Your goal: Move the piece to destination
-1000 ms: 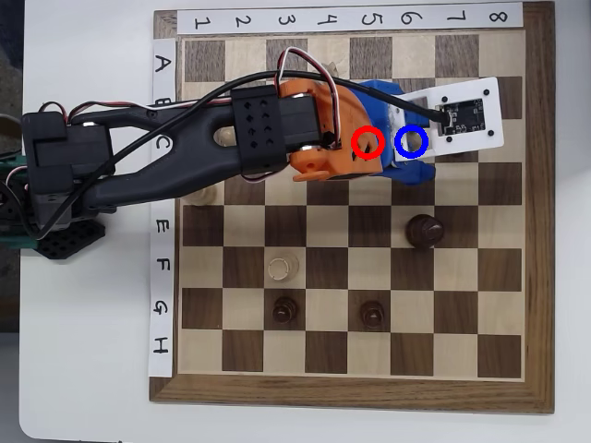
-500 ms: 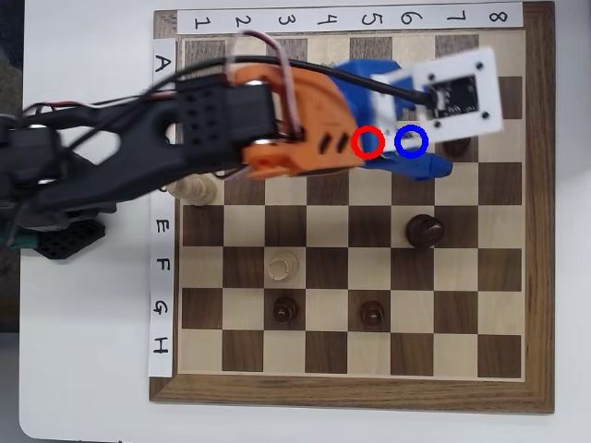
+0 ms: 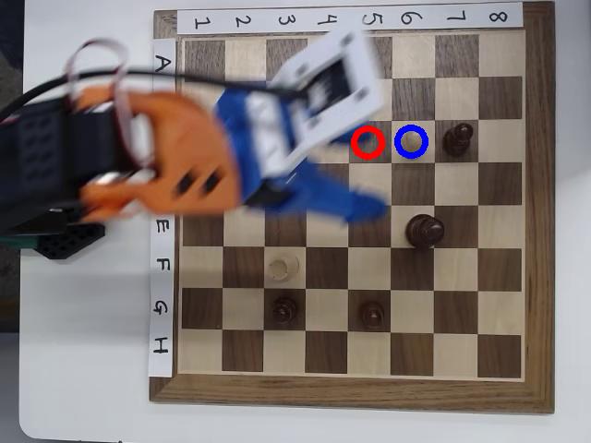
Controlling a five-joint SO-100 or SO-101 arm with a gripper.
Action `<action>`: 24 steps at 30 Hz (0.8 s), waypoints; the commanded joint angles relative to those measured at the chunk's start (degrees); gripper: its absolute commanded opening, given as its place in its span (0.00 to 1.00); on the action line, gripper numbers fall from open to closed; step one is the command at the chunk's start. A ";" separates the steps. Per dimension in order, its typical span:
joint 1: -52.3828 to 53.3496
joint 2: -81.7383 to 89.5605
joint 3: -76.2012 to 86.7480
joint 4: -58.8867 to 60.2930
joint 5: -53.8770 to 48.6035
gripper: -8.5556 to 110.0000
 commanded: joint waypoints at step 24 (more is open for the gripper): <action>83.85 58.10 42.01 8.79 -70.75 0.09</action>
